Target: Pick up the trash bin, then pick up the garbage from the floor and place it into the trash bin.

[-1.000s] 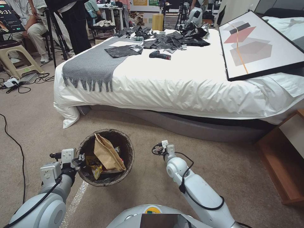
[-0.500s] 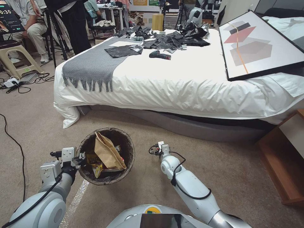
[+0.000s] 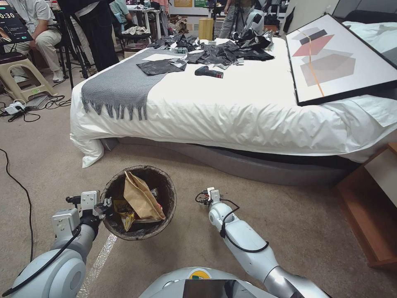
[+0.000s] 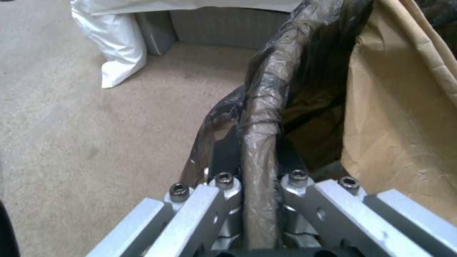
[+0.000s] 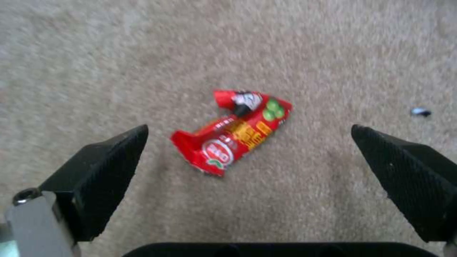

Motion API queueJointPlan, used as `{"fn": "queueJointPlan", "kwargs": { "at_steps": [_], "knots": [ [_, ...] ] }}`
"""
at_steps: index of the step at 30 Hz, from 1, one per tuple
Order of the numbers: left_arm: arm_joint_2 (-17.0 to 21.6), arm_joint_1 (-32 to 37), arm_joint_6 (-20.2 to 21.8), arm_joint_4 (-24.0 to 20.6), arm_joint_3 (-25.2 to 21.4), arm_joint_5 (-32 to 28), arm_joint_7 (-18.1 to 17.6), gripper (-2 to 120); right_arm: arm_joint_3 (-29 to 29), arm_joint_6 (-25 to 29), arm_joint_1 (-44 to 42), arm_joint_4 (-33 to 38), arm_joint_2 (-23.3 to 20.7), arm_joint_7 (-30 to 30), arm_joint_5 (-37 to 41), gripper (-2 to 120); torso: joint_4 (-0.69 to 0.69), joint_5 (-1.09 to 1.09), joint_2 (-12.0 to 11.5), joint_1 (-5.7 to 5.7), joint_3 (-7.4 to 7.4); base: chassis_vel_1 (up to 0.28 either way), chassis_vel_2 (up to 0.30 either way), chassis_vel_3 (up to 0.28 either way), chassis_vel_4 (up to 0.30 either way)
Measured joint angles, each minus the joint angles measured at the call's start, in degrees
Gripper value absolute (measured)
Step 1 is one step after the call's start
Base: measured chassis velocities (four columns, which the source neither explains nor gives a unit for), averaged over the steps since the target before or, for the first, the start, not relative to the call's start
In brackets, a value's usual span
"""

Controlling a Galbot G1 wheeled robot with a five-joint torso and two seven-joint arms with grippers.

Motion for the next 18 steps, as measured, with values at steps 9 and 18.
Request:
{"fn": "queueJointPlan", "kwargs": {
  "at_steps": [9, 18],
  "knots": [
    [-0.5, 0.1, 0.0, 0.0, 0.2, 0.2, 0.0, 3, 0.1, 0.7, 1.7, -3.7, 1.0, -0.4, -0.7, 100, 0.01, 0.0, 0.0, 0.0, 0.0, 0.0, 0.0, 0.0, 0.0],
    [-0.6, 0.1, 0.0, 0.0, 0.1, 0.3, -0.1, 3, 0.1, 1.3, 3.7, -6.9, 1.8, -0.5, -1.3, 100, 0.01, 0.0, 0.0, 0.0, 0.0, 0.0, 0.0, 0.0, 0.0]
  ]
}}
